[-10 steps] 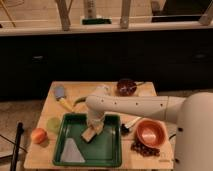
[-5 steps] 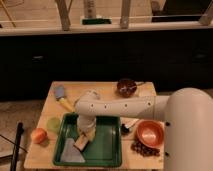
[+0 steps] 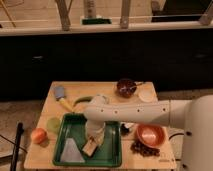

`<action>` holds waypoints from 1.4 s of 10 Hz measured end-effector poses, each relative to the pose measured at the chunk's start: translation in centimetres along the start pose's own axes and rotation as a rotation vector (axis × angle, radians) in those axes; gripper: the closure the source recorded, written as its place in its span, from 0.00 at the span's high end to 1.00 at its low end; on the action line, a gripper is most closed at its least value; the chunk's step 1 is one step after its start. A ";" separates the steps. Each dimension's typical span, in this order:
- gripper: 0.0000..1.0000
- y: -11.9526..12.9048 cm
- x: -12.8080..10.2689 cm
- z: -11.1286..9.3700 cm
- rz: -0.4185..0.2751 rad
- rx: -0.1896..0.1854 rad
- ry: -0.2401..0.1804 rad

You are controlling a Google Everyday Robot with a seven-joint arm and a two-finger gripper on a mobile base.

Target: Wipe tray with eraser

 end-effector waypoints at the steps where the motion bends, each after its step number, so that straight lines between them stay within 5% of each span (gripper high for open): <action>1: 0.00 1.3 1.6 -0.6 0.043 0.011 0.010; 7: 0.00 -1.4 6.8 -2.3 0.108 0.048 0.047; 11: 0.00 -6.3 3.5 -0.2 -0.011 0.026 0.013; 14: 0.00 -5.6 0.8 1.2 -0.070 0.002 -0.018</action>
